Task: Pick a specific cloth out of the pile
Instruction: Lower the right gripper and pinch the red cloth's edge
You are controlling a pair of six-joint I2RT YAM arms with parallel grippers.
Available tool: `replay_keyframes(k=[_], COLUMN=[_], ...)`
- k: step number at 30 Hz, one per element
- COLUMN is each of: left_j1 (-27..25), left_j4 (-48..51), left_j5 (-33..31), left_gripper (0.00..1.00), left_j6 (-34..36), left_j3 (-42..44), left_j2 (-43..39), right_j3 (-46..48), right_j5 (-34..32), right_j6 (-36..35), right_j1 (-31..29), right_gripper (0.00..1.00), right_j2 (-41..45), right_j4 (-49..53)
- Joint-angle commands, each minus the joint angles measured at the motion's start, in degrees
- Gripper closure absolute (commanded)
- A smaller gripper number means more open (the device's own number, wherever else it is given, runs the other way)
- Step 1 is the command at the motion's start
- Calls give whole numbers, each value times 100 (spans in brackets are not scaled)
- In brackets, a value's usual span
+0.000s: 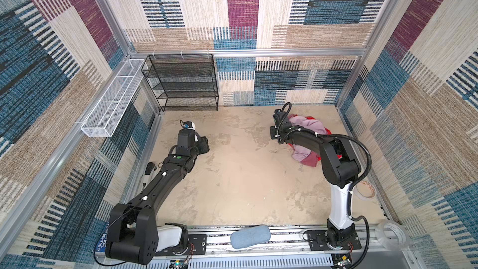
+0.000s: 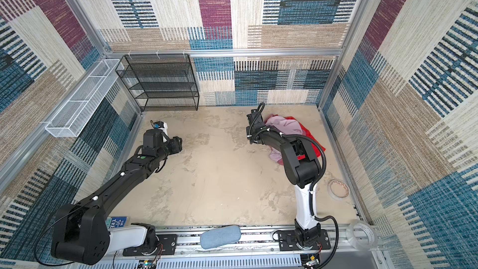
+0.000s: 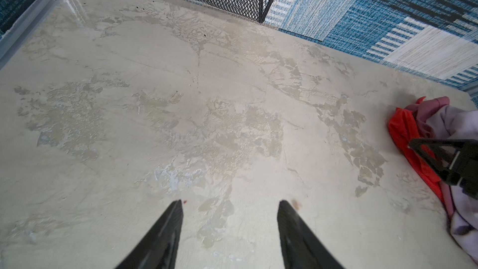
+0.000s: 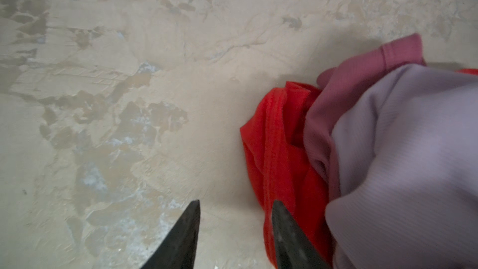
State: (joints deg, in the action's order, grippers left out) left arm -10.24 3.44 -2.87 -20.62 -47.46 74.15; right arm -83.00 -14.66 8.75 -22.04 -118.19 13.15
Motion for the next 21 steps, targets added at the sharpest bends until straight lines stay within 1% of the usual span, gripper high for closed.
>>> replay_keyframes(k=[1, 8, 12, 15, 17, 21], left_j1=[4, 4, 4, 4, 4, 4], left_j4=[31, 26, 24, 25, 19, 74], left_j5=[-81, -73, -46, -57, -4, -22], left_gripper=[38, 38, 39, 39, 39, 39], left_j6=[-74, -64, -25, -51, -32, -29], left_j3=[-18, -48, -79, -88, -116, -149], left_j2=[26, 86, 126, 144, 165, 174], right_j3=[-167, -410, -522, -641, -761, -804], right_j5=[-409, -704, -747, -908, -1031, -1226], right_j6=[52, -17, -57, -106, -130, -198], right_j1=[-10, -6, -8, -5, -6, -4], right_gripper=[52, 54, 55, 59, 66, 67], right_j2=[-145, -451, -575, -723, -819, -919], right_j4=[149, 281, 307, 348, 407, 325])
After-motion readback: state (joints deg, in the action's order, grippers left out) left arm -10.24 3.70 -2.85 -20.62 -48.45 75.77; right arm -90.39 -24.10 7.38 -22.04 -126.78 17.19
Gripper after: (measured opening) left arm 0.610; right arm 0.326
